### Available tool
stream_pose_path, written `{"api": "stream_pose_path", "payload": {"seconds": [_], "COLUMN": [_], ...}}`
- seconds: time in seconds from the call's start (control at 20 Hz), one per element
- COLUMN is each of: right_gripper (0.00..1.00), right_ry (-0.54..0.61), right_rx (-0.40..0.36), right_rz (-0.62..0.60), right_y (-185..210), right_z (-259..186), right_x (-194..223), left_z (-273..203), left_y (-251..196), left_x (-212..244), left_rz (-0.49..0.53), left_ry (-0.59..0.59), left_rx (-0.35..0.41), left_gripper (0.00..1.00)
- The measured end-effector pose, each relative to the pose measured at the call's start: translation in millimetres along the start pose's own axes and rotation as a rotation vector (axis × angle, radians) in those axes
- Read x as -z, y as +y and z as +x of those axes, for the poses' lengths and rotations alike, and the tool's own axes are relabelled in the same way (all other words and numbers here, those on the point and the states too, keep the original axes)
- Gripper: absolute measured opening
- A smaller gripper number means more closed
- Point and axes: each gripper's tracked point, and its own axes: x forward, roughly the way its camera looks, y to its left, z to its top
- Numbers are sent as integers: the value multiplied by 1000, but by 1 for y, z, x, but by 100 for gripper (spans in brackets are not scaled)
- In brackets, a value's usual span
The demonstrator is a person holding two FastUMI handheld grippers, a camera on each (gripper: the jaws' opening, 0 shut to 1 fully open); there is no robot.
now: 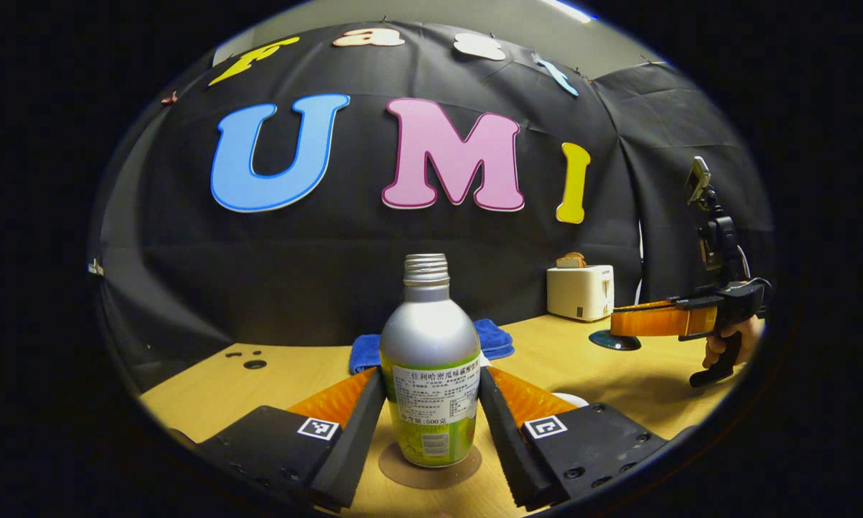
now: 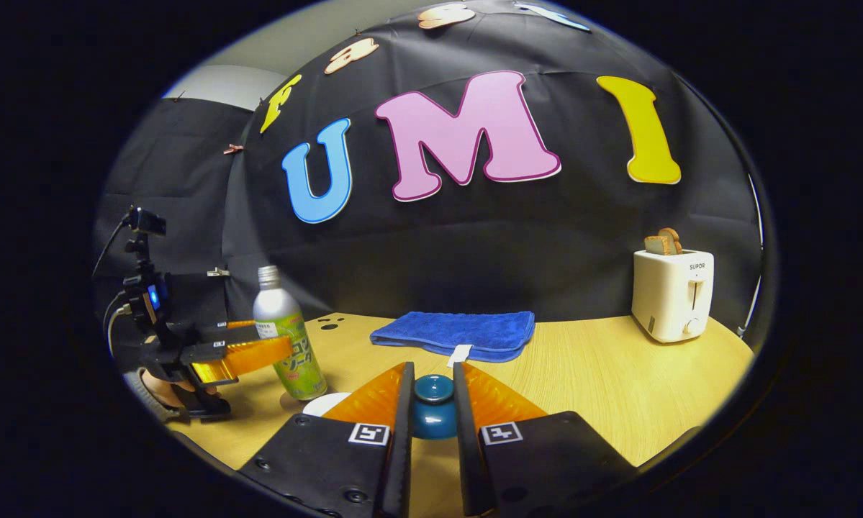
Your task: Open the teacup lid with one hand, grasp the water bottle and pour water into the teacup with the other hand; after pouring, place the water bottle on the coaster and then close the teacup lid.
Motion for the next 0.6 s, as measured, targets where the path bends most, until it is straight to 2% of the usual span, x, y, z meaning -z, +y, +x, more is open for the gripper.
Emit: {"api": "stream_pose_path", "payload": {"seconds": [0.3,0.55,0.6], "right_gripper": [31,31,31], "right_ry": [17,20,19], "right_rx": [-12,-24,-29], "right_rz": [11,24,28], "right_y": [3,6,7], "right_z": [2,2,2], "right_x": [5,6,6], "left_z": [0,-5,-8], "left_y": [0,0,2], "left_x": [8,11,10], "left_rz": [-4,-9,-3], "left_ry": [29,44,46], "left_rx": [4,-6,-10], "left_gripper": [79,84,94]}}
